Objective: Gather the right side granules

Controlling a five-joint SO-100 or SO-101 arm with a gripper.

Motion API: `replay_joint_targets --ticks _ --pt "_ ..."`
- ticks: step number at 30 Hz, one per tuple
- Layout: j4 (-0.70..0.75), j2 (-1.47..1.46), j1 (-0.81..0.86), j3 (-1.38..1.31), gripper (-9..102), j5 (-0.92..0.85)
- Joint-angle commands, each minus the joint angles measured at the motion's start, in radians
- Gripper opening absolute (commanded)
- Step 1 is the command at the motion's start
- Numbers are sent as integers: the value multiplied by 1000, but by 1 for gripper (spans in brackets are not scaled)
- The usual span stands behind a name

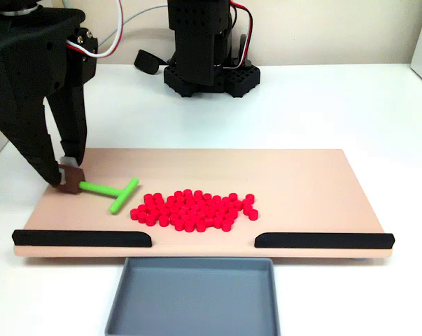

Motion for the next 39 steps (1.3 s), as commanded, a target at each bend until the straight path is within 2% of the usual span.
replay_joint_targets --ticks 1,39 --pt "-2 6 -6 -34 0 -430" --pt "-29 -55 -17 -51 0 -390"
